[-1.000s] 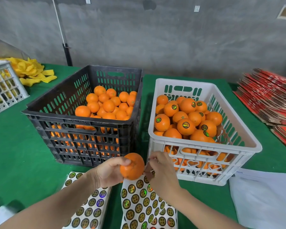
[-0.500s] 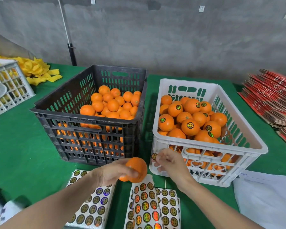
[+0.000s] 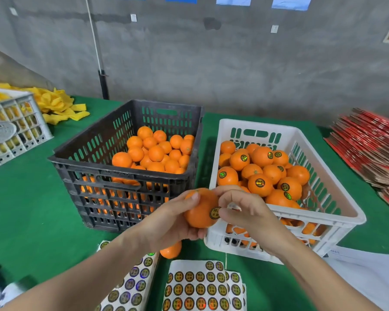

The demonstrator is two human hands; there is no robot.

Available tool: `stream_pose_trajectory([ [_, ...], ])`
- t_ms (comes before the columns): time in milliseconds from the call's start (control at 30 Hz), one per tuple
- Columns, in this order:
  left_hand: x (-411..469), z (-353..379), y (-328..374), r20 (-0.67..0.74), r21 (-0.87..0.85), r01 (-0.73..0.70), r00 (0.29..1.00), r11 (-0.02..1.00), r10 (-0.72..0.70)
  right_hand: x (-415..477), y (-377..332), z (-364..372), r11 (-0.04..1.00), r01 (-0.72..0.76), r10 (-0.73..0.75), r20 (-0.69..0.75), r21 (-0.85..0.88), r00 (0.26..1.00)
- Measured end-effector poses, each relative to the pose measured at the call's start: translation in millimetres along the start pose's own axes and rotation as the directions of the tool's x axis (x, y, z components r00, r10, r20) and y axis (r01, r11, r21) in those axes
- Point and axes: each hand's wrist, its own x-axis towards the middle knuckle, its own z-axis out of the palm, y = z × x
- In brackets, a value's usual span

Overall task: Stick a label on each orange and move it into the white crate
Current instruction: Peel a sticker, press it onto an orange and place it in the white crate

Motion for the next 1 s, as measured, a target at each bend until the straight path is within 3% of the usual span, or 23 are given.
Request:
stream_pose_trajectory([
  [167, 3, 8, 8, -0.038, 0.023, 0.004, 0.999, 1.0, -0.003, 3, -9, -4, 0.985, 0.055, -0.05, 0.032, -0.164, 0.998],
  [367, 6, 16, 8, -0.098, 0.013, 0.022, 0.995, 1.0, -0.021, 3, -6, 0, 0.91, 0.105, -0.142, -0.063, -0.401, 0.988],
  [500, 9, 18, 11, -0.141, 0.007, -0.026, 0.99, 1.0, 0.027, 3, -3, 2, 0.918, 0.159, -0.23, -0.16, -0.364, 0.96],
  [667, 13, 22, 19, -0.116, 0.141, -0.06, 0.99, 0.988, 0.077, 7, -3, -13, 0.987, 0.039, -0.07, -0.196, -0.157, 0.978],
  [833, 26, 32, 27, -0.134, 0.313, -0.076, 0.983, 0.947, 0.123, 4, -4, -10, 0.922, 0.178, -0.213, -0.068, -0.344, 0.975],
  [1000, 45, 36, 50, -0.062, 0.518, -0.043, 0.994, 0.854, 0.087, 16, -5, -24, 0.901, 0.189, -0.276, -0.182, -0.39, 0.944],
])
